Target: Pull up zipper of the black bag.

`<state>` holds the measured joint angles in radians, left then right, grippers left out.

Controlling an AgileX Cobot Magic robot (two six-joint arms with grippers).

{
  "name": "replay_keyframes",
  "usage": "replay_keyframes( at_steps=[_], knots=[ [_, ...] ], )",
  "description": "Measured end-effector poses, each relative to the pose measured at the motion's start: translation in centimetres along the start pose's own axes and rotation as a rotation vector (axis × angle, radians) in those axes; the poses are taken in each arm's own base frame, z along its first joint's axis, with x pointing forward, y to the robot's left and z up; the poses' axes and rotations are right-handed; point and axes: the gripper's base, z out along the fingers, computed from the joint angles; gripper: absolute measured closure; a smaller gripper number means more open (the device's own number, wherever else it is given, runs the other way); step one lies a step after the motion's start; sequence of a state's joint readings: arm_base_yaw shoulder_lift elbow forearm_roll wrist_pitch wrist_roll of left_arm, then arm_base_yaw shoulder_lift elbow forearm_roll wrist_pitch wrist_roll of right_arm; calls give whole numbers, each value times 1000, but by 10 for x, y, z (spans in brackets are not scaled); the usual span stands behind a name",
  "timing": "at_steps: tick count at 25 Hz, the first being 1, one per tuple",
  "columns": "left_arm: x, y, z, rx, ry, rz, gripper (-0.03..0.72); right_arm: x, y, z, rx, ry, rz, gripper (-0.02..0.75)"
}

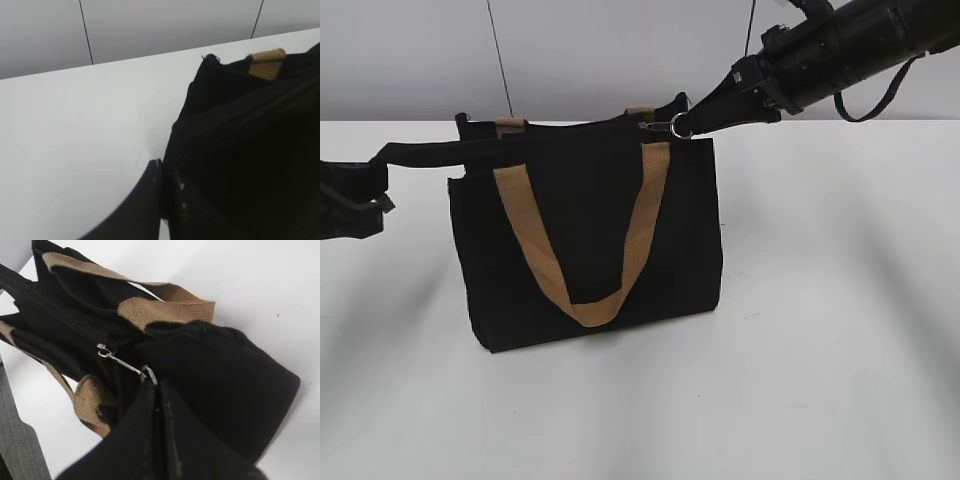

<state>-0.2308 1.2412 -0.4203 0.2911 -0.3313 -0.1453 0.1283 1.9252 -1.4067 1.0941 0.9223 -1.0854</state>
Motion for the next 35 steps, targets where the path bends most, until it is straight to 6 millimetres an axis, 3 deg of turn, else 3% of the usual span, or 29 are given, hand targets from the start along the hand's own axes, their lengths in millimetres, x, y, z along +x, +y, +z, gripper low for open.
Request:
replay_keyframes(
  at_steps=[9, 11, 14, 17, 20, 27, 35],
  knots=[
    [2, 1, 0, -8, 27, -20, 678, -6, 17, -7, -5, 1, -55, 710],
    [6, 2, 0, -25, 70, -58, 652, -8, 23, -11, 6, 5, -87, 616],
    [12, 1, -1, -43, 134, -128, 545, -10, 34, -16, 20, 34, -114, 456],
    [11, -5, -1, -32, 201, -157, 421, -8, 39, -19, 54, 78, -119, 398],
    [1, -9, -1, -31, 307, -221, 374, -6, 43, -27, 105, 132, -134, 386],
    [-30, -9, -9, -29, 518, -282, 361, -6, 63, -56, 174, 161, -129, 379],
    [-46, -8, -50, -23, 482, -282, 360, 45, 92, -85, 247, 135, -77, 379]
  ],
)
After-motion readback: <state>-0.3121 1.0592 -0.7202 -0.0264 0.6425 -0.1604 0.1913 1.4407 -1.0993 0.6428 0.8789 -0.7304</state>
